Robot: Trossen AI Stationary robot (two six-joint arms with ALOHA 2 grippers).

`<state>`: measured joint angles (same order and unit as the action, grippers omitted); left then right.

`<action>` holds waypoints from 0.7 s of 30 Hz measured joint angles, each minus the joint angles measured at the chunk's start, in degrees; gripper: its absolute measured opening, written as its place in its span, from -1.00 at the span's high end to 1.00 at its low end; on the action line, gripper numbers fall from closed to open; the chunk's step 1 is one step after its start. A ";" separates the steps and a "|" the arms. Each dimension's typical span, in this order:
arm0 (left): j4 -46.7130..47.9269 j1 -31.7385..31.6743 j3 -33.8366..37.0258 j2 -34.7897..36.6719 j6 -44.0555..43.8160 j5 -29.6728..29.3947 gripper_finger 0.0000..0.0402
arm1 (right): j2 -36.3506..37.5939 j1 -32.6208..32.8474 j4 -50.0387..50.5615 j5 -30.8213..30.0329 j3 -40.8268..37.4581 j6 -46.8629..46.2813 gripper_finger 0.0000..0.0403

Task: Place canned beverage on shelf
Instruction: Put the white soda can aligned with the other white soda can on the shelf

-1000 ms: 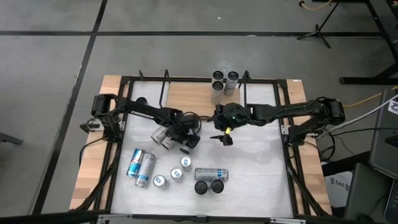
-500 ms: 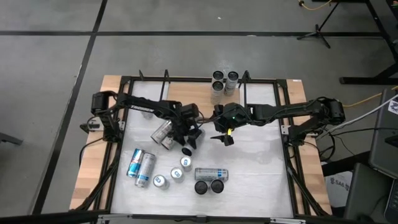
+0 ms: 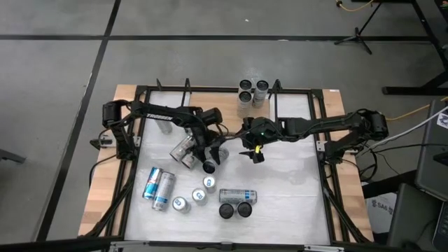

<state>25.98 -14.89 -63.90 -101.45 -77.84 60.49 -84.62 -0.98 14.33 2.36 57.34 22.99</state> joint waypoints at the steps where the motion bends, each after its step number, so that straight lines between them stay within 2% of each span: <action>1: 0.00 -0.34 0.00 0.00 -1.70 0.82 -0.13 | 0.00 0.49 -0.02 -0.36 0.00 0.04 -0.80; 11: 0.13 -1.20 0.00 -0.09 -20.42 3.52 -0.14 | 0.00 3.39 -0.02 -2.38 0.00 1.69 -0.80; 16: 0.13 0.17 0.00 -0.17 -25.59 4.94 -0.14 | 0.00 3.37 -0.09 -2.81 0.00 1.68 -0.80; 21: 0.04 0.92 -0.05 -0.55 -27.08 5.39 -0.14 | 0.00 3.37 -1.23 -2.90 0.00 1.72 -0.80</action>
<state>26.02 -13.97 -63.95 -102.00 -104.92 65.88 -84.62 2.39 13.10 -0.54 57.34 24.70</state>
